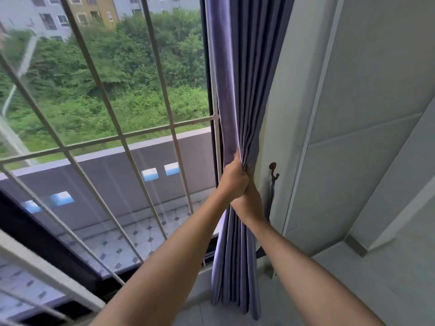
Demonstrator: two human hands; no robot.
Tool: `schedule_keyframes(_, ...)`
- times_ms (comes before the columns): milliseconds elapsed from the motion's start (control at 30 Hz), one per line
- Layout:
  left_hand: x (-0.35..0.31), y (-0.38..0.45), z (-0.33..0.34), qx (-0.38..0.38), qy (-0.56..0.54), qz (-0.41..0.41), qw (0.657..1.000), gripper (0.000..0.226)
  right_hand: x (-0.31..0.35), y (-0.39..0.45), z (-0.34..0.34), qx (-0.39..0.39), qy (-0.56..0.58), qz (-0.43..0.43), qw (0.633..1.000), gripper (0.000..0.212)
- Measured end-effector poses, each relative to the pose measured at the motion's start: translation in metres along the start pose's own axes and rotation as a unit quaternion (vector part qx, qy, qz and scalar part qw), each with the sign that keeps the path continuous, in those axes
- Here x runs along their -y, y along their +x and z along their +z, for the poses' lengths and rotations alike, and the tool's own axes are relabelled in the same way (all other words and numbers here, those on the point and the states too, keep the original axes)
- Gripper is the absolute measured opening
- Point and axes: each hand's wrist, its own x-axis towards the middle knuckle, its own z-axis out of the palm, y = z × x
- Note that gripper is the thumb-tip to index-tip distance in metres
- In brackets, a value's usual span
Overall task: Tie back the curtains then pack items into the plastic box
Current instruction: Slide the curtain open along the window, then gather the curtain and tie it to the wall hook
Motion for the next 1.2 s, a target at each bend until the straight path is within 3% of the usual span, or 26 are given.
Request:
schedule_keyframes(100,-0.004,0.010,0.010,-0.004,0.007,0.017,1.000,0.051,-0.020,0.007,0.009,0.008,0.020,0.020,1.000,0.081)
schedule_keyframes(200,-0.007,0.018,0.016,-0.017,0.013,0.020,1.000,0.053,-0.035,0.003,0.010,0.012,0.015,0.049,0.999,0.063)
schedule_keyframes(300,-0.007,0.022,0.017,-0.037,0.027,0.007,0.999,0.040,-0.056,-0.002,0.008,0.061,0.037,0.074,0.995,0.059)
schedule_keyframes(533,-0.003,0.025,0.025,-0.029,0.008,0.005,1.000,0.020,-0.084,0.005,0.000,0.090,-0.072,-0.008,0.993,0.061)
schedule_keyframes(600,0.005,0.017,0.031,0.010,-0.015,0.013,1.000,0.040,-0.090,0.001,-0.003,0.097,-0.100,-0.028,0.990,0.062)
schedule_keyframes(700,0.017,-0.004,0.038,0.042,-0.018,0.051,0.998,0.077,-0.093,-0.006,-0.011,0.088,-0.131,-0.009,0.987,0.043)
schedule_keyframes(900,0.054,-0.017,0.059,0.077,-0.041,-0.010,0.996,0.092,-0.096,-0.016,-0.016,0.077,-0.147,-0.011,0.986,0.035)
schedule_keyframes(1200,0.081,0.000,0.072,0.114,-0.123,-0.037,0.985,0.131,-0.090,-0.026,-0.025,0.120,-0.095,0.163,0.975,0.031)
